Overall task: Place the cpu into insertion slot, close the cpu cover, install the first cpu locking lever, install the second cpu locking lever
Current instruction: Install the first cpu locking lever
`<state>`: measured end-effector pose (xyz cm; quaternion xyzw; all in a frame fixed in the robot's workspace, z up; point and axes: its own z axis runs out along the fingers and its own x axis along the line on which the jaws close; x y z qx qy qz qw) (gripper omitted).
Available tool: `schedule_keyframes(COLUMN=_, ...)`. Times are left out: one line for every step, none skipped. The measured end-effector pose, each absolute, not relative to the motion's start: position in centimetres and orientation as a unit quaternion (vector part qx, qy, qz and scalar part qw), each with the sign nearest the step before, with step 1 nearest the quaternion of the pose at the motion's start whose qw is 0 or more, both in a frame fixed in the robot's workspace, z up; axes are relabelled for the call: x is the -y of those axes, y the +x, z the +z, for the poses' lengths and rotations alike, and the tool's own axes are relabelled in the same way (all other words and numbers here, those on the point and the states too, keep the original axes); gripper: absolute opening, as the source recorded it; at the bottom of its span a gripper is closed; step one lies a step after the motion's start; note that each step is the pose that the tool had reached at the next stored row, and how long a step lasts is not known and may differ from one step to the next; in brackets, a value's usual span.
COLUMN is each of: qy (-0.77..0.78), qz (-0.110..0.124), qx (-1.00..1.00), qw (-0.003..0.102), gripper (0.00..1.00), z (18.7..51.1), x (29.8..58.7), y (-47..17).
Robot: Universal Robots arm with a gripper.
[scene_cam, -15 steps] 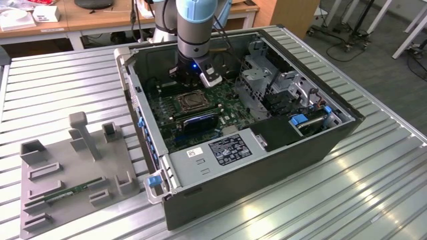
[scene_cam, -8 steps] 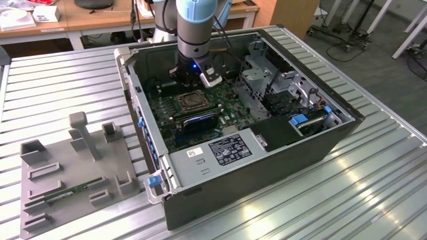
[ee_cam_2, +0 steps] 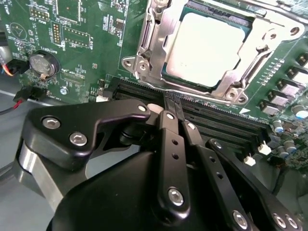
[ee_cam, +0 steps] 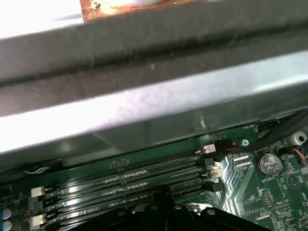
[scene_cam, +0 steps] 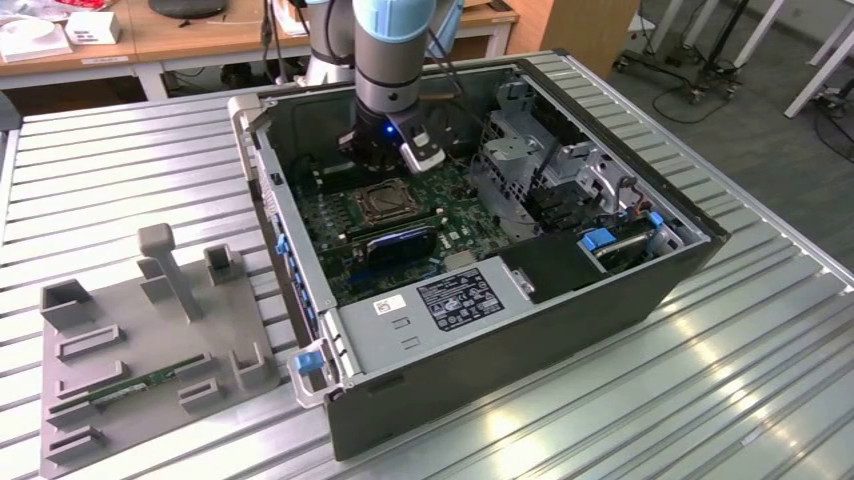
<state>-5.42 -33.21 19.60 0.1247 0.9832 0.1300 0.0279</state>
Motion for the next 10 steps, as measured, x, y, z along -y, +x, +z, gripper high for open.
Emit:
schedule_keyframes(qy=0.125, qz=0.130, qx=-0.983, qw=0.028, gripper=0.11, z=19.74, x=33.21, y=-5.42)
schedule_keyframes(qy=0.125, qz=0.130, qx=-0.983, qw=0.028, gripper=0.11, z=19.88, x=33.21, y=-5.42)
schedule_keyframes(qy=0.125, qz=0.130, qx=-0.983, qw=0.028, gripper=0.11, z=20.00, x=33.22, y=-5.42)
schedule_keyframes(qy=0.125, qz=0.130, qx=-0.983, qw=0.028, gripper=0.11, z=20.08, x=33.21, y=-5.43)
schedule_keyframes(qy=0.125, qz=0.131, qx=-0.983, qw=0.028, gripper=0.11, z=20.15, x=33.21, y=-5.43)
schedule_keyframes(qy=0.125, qz=0.132, qx=-0.983, qw=0.028, gripper=0.11, z=20.22, x=33.22, y=-5.42)
schedule_keyframes(qy=0.125, qz=0.132, qx=-0.983, qw=0.028, gripper=0.11, z=20.28, x=33.24, y=-5.42)
schedule_keyframes(qy=0.125, qz=0.133, qx=-0.983, qw=0.027, gripper=0.11, z=20.35, x=33.26, y=-5.42)
schedule_keyframes(qy=0.125, qz=0.134, qx=-0.983, qw=0.027, gripper=0.11, z=20.43, x=33.28, y=-5.42)
schedule_keyframes(qy=0.125, qz=0.136, qx=-0.983, qw=0.027, gripper=0.11, z=20.47, x=33.30, y=-5.43)
